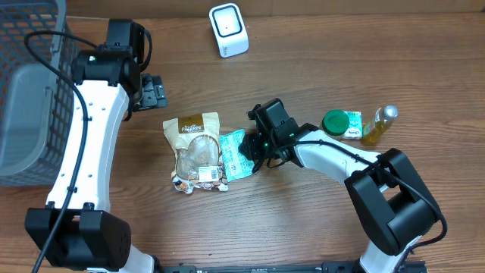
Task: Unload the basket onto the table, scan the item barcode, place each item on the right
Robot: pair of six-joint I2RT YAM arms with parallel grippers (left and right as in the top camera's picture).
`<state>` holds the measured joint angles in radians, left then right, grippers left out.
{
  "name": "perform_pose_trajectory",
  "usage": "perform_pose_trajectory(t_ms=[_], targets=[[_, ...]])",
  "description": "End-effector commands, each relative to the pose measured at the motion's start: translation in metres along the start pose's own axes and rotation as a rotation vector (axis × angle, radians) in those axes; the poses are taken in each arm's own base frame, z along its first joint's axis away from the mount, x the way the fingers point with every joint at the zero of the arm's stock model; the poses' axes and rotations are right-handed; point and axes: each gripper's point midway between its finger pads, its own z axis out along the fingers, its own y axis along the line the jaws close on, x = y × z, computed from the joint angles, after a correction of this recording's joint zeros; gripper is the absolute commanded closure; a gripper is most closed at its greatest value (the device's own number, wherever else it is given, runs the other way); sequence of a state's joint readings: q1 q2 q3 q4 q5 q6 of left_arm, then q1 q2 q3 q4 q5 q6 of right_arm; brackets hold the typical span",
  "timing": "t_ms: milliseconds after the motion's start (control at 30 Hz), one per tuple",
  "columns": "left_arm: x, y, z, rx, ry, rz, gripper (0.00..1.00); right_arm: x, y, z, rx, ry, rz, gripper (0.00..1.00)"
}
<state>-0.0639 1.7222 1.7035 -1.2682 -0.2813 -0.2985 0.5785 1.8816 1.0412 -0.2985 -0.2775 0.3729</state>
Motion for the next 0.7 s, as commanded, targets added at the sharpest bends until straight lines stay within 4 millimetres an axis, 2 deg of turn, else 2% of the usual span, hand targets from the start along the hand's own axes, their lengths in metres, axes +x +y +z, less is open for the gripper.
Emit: perform_pose_trajectory(t_ms=[0, 133, 367, 500, 667], targets=[[-0.005, 0.003, -0.001, -0.012, -0.013, 0.0, 0.0, 0.002, -0.004, 0.004, 0.018, 0.005, -0.001, 0.72], [-0.005, 0.003, -0.001, -0.012, -0.013, 0.0, 0.01, 0.002, -0.004, 0.004, 0.019, 0.005, -0.001, 0.75], [-0.005, 0.003, -0.001, -0.012, -0.013, 0.0, 0.0, -0.004, -0.015, -0.002, 0.049, -0.015, 0.035, 0.91], [-0.005, 0.003, -0.001, -0.012, -0.013, 0.0, 0.0, -0.01, -0.035, -0.018, 0.079, -0.02, 0.147, 0.96], [-0.005, 0.003, -0.001, -0.012, -0.013, 0.0, 0.0, -0.018, -0.061, -0.033, 0.128, -0.048, 0.239, 0.96]])
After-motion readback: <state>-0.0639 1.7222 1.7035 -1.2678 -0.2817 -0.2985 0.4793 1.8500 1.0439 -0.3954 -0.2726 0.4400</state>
